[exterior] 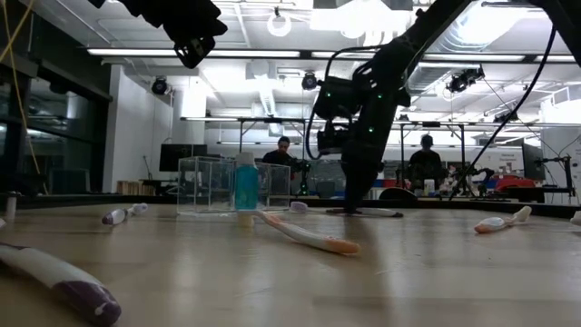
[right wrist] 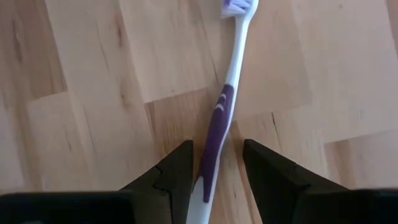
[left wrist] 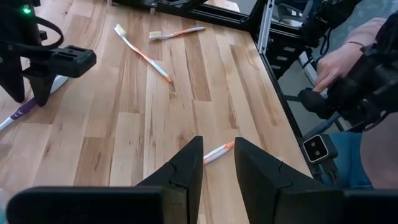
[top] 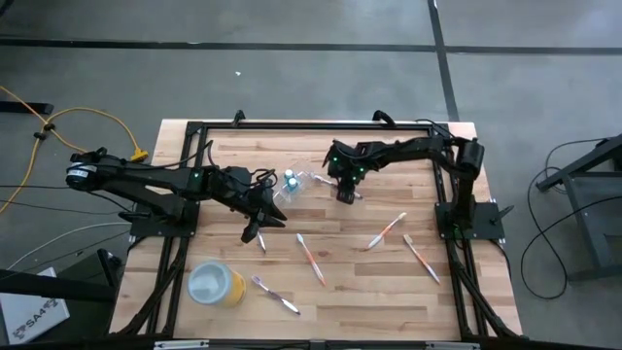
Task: Pick & Place toothbrushing station
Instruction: Put the top violet toothbrush into the transparent organizer
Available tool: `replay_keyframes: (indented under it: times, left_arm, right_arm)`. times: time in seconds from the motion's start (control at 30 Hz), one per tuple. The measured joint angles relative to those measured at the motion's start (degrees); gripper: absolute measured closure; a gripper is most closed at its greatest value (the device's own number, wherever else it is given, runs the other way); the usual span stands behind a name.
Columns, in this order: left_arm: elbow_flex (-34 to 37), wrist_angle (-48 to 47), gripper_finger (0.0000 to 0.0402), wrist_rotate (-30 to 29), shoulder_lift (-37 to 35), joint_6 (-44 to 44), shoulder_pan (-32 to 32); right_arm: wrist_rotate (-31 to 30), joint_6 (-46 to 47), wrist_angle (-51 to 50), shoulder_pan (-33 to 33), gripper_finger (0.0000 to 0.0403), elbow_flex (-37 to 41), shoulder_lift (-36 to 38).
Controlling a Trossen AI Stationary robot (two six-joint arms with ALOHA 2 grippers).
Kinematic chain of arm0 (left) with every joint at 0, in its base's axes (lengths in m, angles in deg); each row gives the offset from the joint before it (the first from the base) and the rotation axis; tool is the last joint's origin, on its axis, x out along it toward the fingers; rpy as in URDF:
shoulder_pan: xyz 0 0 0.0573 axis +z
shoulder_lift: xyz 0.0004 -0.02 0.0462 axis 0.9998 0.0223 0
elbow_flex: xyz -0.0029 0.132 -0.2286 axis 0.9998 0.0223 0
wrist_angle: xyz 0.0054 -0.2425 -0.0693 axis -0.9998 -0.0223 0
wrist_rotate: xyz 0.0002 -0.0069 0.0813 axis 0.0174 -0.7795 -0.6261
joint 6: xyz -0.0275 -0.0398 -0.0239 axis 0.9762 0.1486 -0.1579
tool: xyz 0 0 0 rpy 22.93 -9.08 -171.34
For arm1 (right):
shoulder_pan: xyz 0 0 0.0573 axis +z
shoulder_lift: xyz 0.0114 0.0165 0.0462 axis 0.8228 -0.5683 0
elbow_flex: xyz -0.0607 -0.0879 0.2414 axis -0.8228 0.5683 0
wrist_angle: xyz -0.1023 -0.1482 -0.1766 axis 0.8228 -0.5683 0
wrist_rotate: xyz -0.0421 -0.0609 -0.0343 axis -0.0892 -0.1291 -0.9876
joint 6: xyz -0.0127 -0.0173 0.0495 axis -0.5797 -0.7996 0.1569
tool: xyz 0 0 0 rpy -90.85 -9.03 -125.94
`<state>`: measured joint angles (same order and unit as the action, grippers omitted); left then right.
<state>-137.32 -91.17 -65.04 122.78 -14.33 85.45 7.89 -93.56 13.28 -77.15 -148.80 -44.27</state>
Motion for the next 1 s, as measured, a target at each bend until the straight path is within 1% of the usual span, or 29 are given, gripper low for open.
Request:
replay_keyframes:
  times: [0.07,0.23,0.33,0.53,0.63,0.77,0.9,1.0]
  left_arm:
    - [0.00,0.00,0.0314,0.00,0.00,0.00,0.00]
    - [0.00,0.00,0.0314,-0.02,0.00,-0.02,0.00]
    - [0.00,0.00,0.0314,-0.02,0.00,-0.02,0.00]
    - [0.00,-0.02,0.0314,0.00,0.00,0.00,-0.02]
    - [0.00,-0.02,0.0314,0.00,0.00,0.02,-0.02]
    - [0.00,-0.02,0.0314,0.01,0.00,0.04,-0.02]
    - [0.00,-0.02,0.0314,0.02,0.00,0.09,-0.02]
    - [0.00,-0.02,0.0314,0.02,0.00,0.20,-0.02]
  right_arm:
    - [1.45,0.10,0.16,-0.09,0.0266,-0.04,-0.32]
    - [1.62,0.79,0.22,-0.05,0.0271,-0.01,-0.45]
    - [1.98,1.61,0.26,-0.09,0.0290,0.00,-0.51]
    - [1.78,1.79,0.55,0.12,0.0343,0.07,-0.57]
    - [1.43,1.84,0.79,0.34,0.0358,0.07,-0.62]
    - [-0.18,2.03,0.85,0.76,0.0364,0.13,-0.64]
    - [-0.15,2.07,0.81,0.84,0.0359,0.15,-0.66]
    - [-1.63,2.97,0.70,1.12,0.0358,0.15,-0.68]
